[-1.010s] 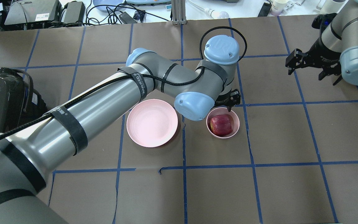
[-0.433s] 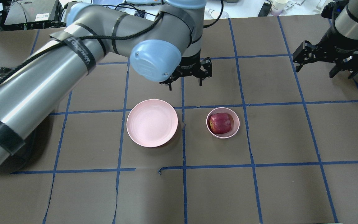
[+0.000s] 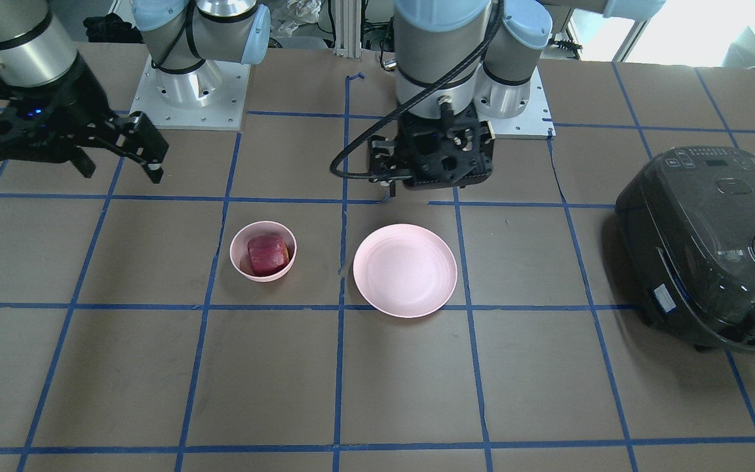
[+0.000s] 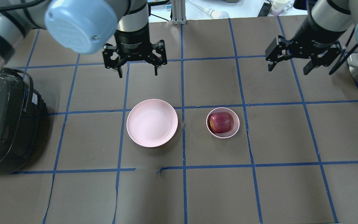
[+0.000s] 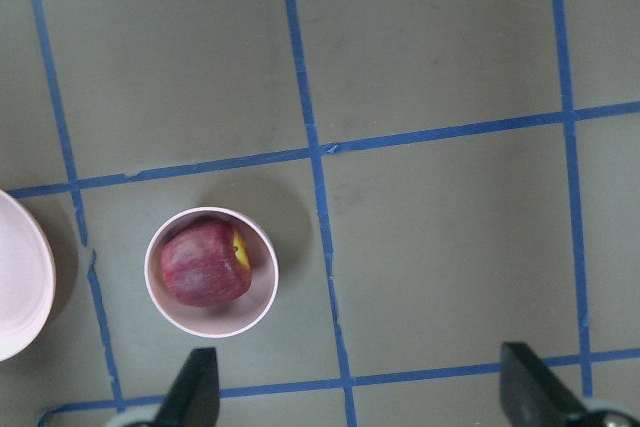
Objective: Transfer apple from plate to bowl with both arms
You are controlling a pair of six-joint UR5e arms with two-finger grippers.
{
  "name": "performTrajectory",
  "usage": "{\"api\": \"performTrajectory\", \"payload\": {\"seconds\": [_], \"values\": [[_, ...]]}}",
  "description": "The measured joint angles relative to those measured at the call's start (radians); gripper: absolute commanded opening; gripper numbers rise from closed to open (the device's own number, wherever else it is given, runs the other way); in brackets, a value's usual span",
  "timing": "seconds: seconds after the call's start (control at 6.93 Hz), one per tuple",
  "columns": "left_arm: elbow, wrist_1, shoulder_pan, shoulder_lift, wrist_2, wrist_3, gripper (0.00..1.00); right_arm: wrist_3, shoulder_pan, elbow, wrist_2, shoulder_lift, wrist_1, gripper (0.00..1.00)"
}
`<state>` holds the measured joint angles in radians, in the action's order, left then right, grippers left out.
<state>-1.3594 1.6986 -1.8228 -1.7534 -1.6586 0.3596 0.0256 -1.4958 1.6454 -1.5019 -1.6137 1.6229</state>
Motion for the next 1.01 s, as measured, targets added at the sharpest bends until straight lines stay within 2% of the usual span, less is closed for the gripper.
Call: {"api": "performTrajectory", "payload": {"seconds": [0.14,0.43,0.72,1.01], "values": [[-0.011,0.063,0.059,0.048,-0.001,-0.069,1.0,0.023,-0.061,0.001,0.001,-0.003,-0.017,1.0],[-0.073,0.09,0.142,0.137,0.005,-0.171,1.0,0.038,-0.102,0.0,-0.003,-0.001,-0.029,1.0],[-0.155,-0.011,0.194,0.201,0.048,-0.242,1.0,0.036,-0.104,-0.002,-0.016,0.003,-0.031,1.0],[-0.219,-0.159,0.236,0.216,0.068,-0.288,1.0,0.037,-0.098,-0.005,-0.019,0.003,-0.041,1.0]]}}
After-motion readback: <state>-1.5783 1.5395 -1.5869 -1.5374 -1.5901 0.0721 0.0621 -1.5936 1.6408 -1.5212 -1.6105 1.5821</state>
